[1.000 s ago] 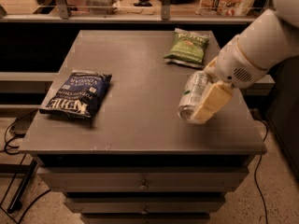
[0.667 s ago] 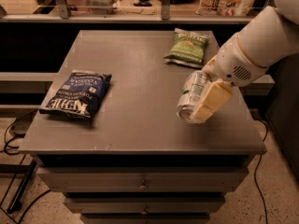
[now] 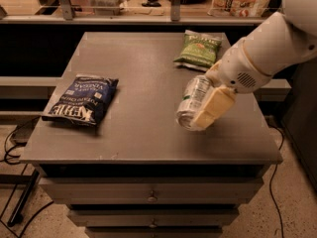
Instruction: Move 7up can near blue chip bag
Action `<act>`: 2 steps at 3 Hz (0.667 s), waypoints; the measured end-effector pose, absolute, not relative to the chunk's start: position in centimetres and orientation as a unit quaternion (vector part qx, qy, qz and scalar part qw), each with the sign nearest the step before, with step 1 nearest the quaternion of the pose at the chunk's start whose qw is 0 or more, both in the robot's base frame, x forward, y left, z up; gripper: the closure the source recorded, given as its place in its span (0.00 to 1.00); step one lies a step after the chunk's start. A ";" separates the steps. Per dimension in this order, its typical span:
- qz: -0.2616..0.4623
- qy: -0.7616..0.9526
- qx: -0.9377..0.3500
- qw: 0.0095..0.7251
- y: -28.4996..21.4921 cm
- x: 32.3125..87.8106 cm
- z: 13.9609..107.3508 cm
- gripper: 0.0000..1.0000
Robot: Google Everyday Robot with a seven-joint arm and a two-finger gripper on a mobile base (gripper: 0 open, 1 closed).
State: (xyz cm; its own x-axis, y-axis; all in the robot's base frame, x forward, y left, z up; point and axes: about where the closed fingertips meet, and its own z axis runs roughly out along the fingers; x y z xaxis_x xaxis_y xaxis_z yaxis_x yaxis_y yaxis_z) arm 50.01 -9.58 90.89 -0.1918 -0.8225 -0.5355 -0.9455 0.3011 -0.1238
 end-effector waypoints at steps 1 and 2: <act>0.186 0.712 -0.606 0.301 -0.9 50.6 90.9 1.00; 0.220 0.681 -0.625 0.312 3.9 50.6 91.0 1.00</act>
Offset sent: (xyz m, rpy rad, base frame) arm 0.0076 0.1903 0.0017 0.2883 -0.0063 0.3004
